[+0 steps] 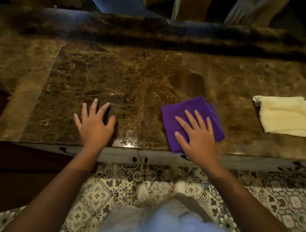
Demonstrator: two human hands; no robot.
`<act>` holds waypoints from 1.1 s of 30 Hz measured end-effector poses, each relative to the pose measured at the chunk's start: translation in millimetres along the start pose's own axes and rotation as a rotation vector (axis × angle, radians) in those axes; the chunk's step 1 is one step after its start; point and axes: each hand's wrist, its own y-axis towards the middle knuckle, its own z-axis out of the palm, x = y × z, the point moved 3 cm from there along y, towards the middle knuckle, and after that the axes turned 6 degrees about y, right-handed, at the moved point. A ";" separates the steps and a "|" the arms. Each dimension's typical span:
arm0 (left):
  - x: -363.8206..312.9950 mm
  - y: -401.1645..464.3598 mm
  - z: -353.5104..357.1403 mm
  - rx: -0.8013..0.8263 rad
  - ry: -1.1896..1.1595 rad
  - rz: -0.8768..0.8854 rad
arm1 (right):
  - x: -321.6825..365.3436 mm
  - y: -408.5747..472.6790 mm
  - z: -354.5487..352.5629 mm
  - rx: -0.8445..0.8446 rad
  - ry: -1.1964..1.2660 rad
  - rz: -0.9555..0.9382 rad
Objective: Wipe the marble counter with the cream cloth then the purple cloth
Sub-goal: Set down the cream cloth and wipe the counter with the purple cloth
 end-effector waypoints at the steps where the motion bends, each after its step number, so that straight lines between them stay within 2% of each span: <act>1: 12.9 3.0 -2.3 0.003 -0.018 0.036 | -8.1 -6.3 -3.8 0.005 0.007 0.003; 5: 69.5 13.7 -11.4 -0.005 0.109 0.026 | -56.7 9.9 -25.9 -0.035 -0.035 0.179; 8: 72.7 13.9 -9.1 -0.009 0.162 0.027 | -74.9 48.1 -33.3 -0.088 -0.054 0.347; 12: 69.7 12.3 -11.5 -0.046 0.154 0.023 | -64.8 118.9 -28.4 -0.110 -0.014 0.499; 15: 67.9 10.8 -12.9 -0.046 0.163 0.018 | -39.4 165.3 -20.2 -0.079 0.006 0.530; 18: 66.5 10.9 -15.0 -0.046 0.158 0.011 | 1.3 189.8 -5.1 -0.012 -0.001 0.442; 21: 66.4 9.5 -16.0 -0.038 0.163 0.010 | 46.2 179.1 11.9 0.047 -0.027 0.250; 25: 66.5 10.5 -14.4 -0.056 0.157 0.017 | 93.0 112.4 28.9 0.103 -0.023 -0.024; 28: 67.7 11.2 -13.3 -0.072 0.153 0.021 | 103.6 47.2 34.6 0.119 -0.008 -0.193; 30: 68.2 10.4 -12.8 -0.079 0.150 0.024 | 87.2 23.0 31.4 0.141 0.015 -0.225; 33: 68.1 10.8 -13.6 -0.084 0.141 0.029 | 35.3 40.5 12.6 0.077 0.009 -0.078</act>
